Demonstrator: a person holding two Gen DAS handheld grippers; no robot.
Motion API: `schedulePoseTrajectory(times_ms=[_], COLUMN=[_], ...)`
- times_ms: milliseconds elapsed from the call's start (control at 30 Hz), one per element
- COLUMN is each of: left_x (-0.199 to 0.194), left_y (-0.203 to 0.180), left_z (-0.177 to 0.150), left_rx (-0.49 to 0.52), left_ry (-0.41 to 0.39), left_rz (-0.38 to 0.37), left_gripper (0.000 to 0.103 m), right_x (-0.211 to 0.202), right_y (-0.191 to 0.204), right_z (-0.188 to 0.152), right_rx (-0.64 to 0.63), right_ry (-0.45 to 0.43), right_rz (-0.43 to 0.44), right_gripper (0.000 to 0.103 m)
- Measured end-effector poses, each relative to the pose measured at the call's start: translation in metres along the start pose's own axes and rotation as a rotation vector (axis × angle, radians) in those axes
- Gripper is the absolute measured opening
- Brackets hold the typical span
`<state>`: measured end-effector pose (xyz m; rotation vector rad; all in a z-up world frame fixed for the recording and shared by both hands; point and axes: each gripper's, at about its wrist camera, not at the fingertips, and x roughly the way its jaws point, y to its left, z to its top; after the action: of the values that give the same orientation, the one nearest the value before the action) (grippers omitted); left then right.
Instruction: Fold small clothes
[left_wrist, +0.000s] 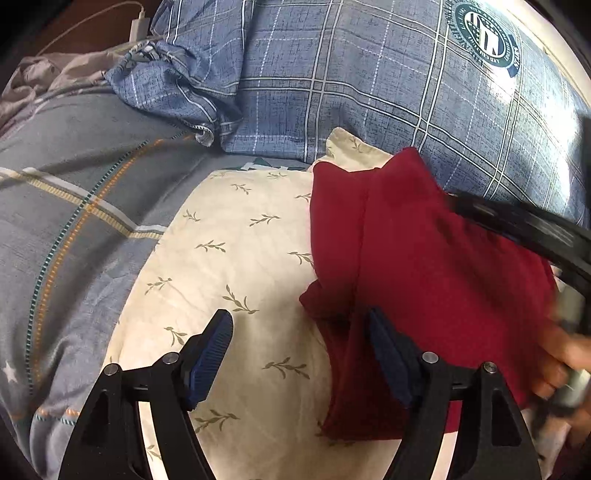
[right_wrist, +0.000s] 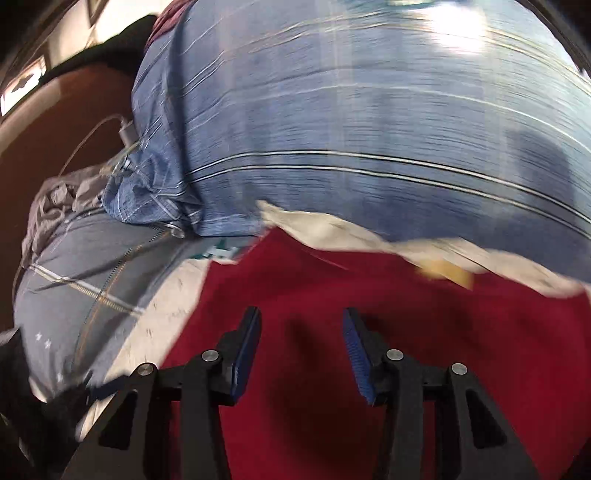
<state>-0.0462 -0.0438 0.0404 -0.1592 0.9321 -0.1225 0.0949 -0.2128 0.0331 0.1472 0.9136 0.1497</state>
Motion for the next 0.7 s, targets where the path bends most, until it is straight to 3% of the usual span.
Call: schedulePoseTrajectory(times_ms=[200,367,533,600,700], left_x=[0.007,0.012,0.013,0.006,-0.001], left_y=[0.009,0.007,-0.002,-0.004,-0.006], left_z=[0.010,0.013,0.010,0.008,0.005], left_rx=[-0.020,-0.005,0.016,0.023,0.026], left_ry=[0.041,0.050,0.043,0.019,-0.006], left_rz=[-0.031,-0.029,-0.010,-0.013,-0.019], left_gripper=[0.078,0.078,0.077,0.077,0.077], right_x=[0.073,0.077,0.050,0.021,-0.015], right_y=[0.028,0.018,0.002,-0.007,-0.025], right_z=[0.017,0.014,0.013,0.003,-0.012], right_rx=[-0.080,-0.048,0.048,0.067,0.027], right_ry=[0.133,0.100,0.057,0.018,-0.023], right_rz=[-0.114,-0.083,-0.012,0.006,-0.075], right_gripper=[0.049,0.049,0.048,0.056,0.061])
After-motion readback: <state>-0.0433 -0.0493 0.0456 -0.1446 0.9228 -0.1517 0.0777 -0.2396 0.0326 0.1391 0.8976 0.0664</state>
